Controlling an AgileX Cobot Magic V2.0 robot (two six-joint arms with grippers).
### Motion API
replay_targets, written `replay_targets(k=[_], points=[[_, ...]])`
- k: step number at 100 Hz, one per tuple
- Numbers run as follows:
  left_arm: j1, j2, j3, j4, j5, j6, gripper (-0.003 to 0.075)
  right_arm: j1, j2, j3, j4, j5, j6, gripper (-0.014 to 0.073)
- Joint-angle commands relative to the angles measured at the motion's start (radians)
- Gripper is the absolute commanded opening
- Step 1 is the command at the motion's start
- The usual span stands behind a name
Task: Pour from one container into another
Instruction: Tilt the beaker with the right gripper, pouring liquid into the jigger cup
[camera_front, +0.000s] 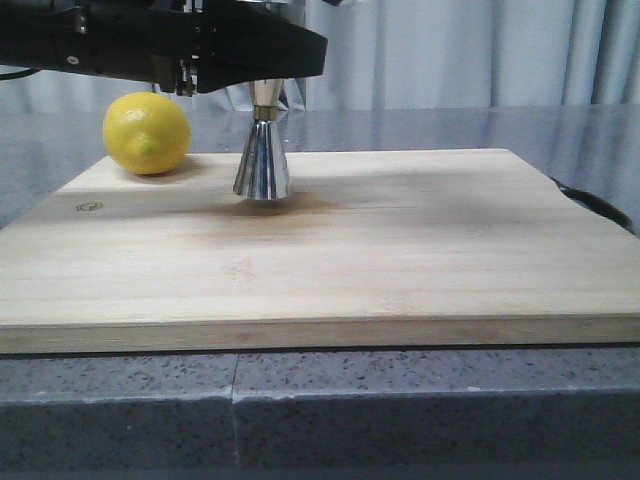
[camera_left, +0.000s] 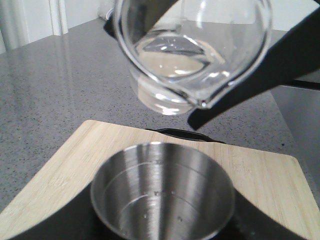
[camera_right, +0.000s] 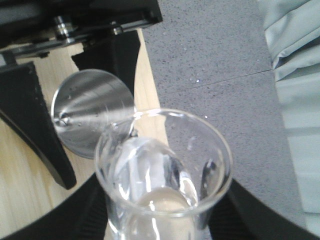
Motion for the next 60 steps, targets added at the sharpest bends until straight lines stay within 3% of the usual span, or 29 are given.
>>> replay_targets(k=[1,60], points=[[0.004,-0.051,-0.022,-0.085,0.095,-0.004,0.0220,0.007,-0.036,-0.037,-0.075,-0.053,-0.008,0.0244],[0.004,-0.051,-0.022,-0.085,0.095,-0.004,0.0220,0.025,-0.036,-0.037,-0.210,-0.084,-0.056,0.0244]])
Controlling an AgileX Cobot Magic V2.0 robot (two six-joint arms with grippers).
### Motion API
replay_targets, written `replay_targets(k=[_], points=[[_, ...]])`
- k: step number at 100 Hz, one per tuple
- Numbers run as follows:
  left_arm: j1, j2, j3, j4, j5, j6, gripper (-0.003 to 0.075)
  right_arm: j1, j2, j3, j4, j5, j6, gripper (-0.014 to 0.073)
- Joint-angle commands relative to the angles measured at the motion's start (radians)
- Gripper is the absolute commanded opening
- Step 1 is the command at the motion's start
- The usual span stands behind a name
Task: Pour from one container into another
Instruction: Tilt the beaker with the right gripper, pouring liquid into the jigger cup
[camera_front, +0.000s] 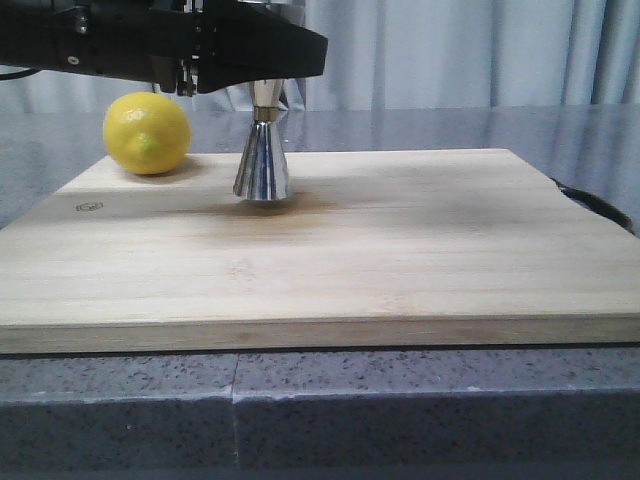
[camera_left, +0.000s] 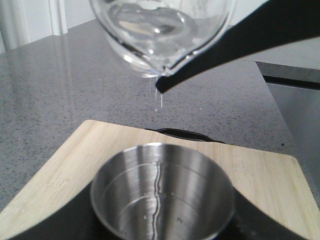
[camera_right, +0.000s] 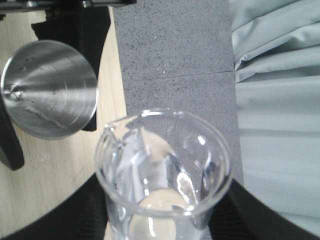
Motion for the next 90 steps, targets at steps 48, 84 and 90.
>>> replay_targets(k=[48,84,90], points=[[0.004,-0.051,-0.022,-0.085,0.095,-0.006,0.0220,0.056,-0.037,-0.037,-0.149,-0.075,-0.023,0.0244],[0.004,-0.051,-0.022,-0.085,0.095,-0.006,0.0220,0.072,-0.037,-0.037,-0.205,-0.077,-0.043,0.0244],[0.004,-0.051,-0.022,-0.085,0.095,-0.006,0.0220,0.076,-0.037,-0.037,-0.212,-0.077,-0.048,0.0244]])
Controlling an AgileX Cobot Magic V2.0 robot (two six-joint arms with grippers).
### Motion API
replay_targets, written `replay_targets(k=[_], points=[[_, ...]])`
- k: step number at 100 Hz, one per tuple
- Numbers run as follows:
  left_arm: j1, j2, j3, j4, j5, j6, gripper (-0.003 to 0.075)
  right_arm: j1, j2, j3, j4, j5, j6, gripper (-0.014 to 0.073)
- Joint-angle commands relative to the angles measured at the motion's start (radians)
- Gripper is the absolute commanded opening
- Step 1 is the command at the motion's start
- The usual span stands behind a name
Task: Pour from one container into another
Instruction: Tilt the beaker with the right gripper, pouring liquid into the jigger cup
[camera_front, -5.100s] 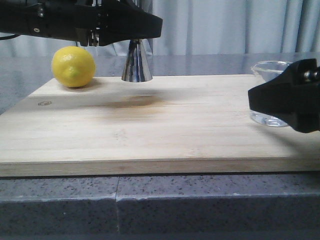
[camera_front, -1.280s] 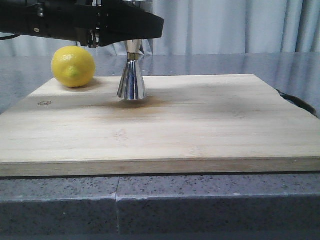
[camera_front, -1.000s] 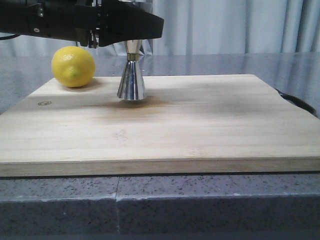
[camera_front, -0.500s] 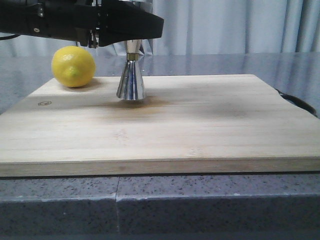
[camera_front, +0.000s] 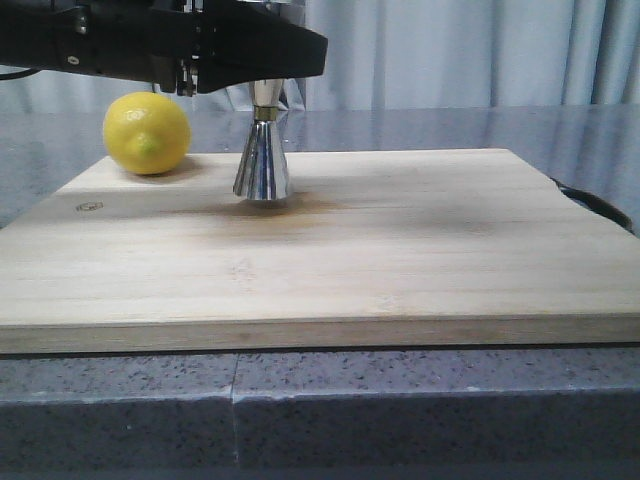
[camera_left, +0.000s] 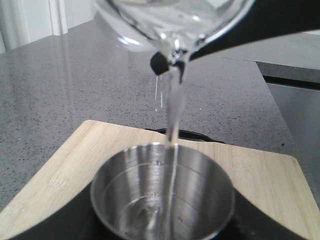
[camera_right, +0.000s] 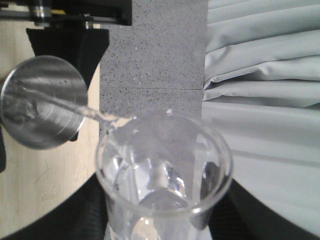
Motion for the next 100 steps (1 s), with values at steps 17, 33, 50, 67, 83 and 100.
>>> replay_targets(k=[17,33,50,67,83,100], points=[[0.004,-0.051,-0.022,-0.085,0.095,-0.006,0.0220,0.009,-0.037,-0.037,-0.075,-0.056,-0.019,0.0244],[0.004,-0.051,-0.022,-0.085,0.095,-0.006,0.0220,0.009,-0.037,-0.037,-0.102,-0.056,-0.024,0.0244],[0.004,-0.051,-0.022,-0.085,0.095,-0.006,0.0220,0.009,-0.037,-0.037,-0.126,-0.056,-0.024,0.0244],[0.004,-0.051,-0.022,-0.085,0.095,-0.006,0.0220,0.009,-0.037,-0.037,-0.153,-0.056,-0.024,0.0244],[0.004,-0.051,-0.022,-0.085,0.095,-0.006,0.0220,0.009,-0.037,-0.037,-0.161,-0.060,-0.026,0.0244],[0.004,-0.051,-0.022,-0.085,0.095,-0.006,0.0220,0.009,-0.037,-0.037,-0.163,-0.060,-0.042,0.0244]])
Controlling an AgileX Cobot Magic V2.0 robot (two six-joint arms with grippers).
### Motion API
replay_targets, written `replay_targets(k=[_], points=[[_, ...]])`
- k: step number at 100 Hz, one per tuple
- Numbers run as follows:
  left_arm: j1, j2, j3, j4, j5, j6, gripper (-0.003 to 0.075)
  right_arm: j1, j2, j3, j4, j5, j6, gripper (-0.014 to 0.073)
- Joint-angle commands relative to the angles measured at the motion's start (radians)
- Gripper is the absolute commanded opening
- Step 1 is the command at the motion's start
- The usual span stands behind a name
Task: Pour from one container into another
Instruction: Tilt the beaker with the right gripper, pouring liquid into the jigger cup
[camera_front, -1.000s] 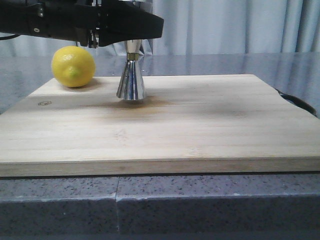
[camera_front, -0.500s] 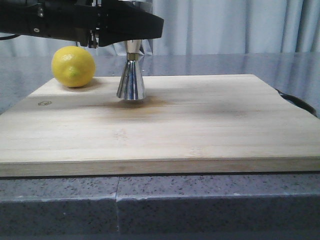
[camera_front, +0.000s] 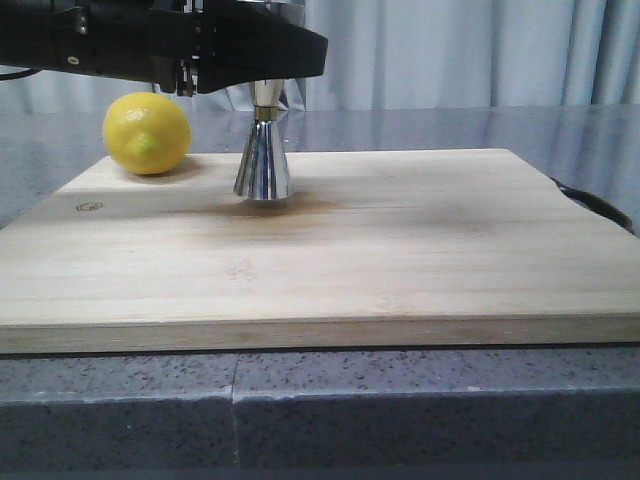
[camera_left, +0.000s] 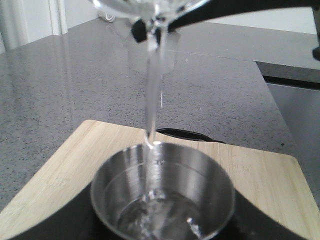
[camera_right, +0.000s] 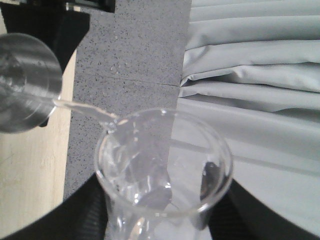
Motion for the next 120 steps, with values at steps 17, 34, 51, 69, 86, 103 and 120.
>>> replay_targets(k=[17,34,51,69,86,103,120], points=[[0.004,-0.051,-0.022,-0.085,0.095,-0.006,0.0220,0.002,-0.037,-0.037,-0.057,-0.053,-0.031,0.0244],[0.004,-0.051,-0.022,-0.085,0.095,-0.006,0.0220,0.002,-0.037,-0.037,-0.057,-0.055,-0.062,0.0240],[0.004,-0.051,-0.022,-0.085,0.095,-0.006,0.0220,0.002,-0.037,-0.037,-0.057,-0.060,-0.081,0.0240],[0.004,-0.051,-0.022,-0.085,0.095,-0.006,0.0220,0.002,-0.037,-0.037,-0.057,-0.083,-0.087,0.0240],[0.004,-0.051,-0.022,-0.085,0.095,-0.006,0.0220,0.002,-0.037,-0.037,-0.059,-0.095,-0.098,0.0240],[0.004,-0.051,-0.022,-0.085,0.095,-0.006,0.0220,0.002,-0.037,-0.037,-0.066,-0.096,-0.107,0.0240],[0.004,-0.051,-0.022,-0.085,0.095,-0.006,0.0220,0.002,-0.037,-0.037,-0.069,-0.098,-0.107,0.0240]])
